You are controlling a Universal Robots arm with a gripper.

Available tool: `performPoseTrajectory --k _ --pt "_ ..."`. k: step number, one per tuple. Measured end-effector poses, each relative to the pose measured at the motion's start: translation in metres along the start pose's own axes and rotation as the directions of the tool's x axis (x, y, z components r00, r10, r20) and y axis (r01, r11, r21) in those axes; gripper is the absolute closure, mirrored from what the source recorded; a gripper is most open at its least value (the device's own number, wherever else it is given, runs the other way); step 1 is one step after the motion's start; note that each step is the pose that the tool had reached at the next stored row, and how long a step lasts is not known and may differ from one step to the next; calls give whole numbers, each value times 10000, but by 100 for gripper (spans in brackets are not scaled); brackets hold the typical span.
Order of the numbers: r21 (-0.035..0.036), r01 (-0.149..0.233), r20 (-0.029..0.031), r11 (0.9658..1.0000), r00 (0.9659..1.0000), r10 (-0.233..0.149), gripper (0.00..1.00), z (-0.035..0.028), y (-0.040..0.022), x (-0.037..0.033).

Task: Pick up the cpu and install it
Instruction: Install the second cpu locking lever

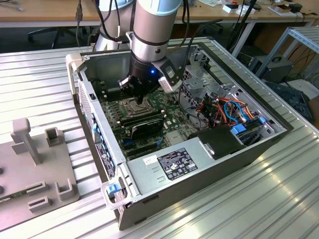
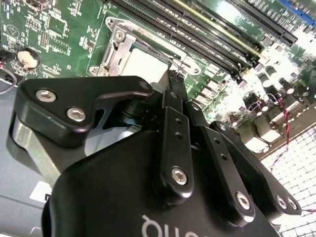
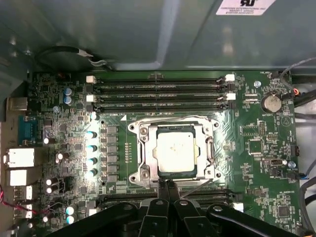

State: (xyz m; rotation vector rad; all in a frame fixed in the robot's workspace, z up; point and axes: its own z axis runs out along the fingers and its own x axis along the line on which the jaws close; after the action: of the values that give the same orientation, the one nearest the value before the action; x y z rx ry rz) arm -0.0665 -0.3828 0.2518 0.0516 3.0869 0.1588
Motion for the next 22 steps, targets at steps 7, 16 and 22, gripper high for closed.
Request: performPoseTrajectory --k 7,16,22 --pt "-501 -26 -17 9987 10000 26 89 -17 -108 -7" --pt "-610 -32 -20 9981 10000 31 89 -30 -163 -3" --pt "-593 -30 -22 9982 10000 29 89 -30 -167 17"
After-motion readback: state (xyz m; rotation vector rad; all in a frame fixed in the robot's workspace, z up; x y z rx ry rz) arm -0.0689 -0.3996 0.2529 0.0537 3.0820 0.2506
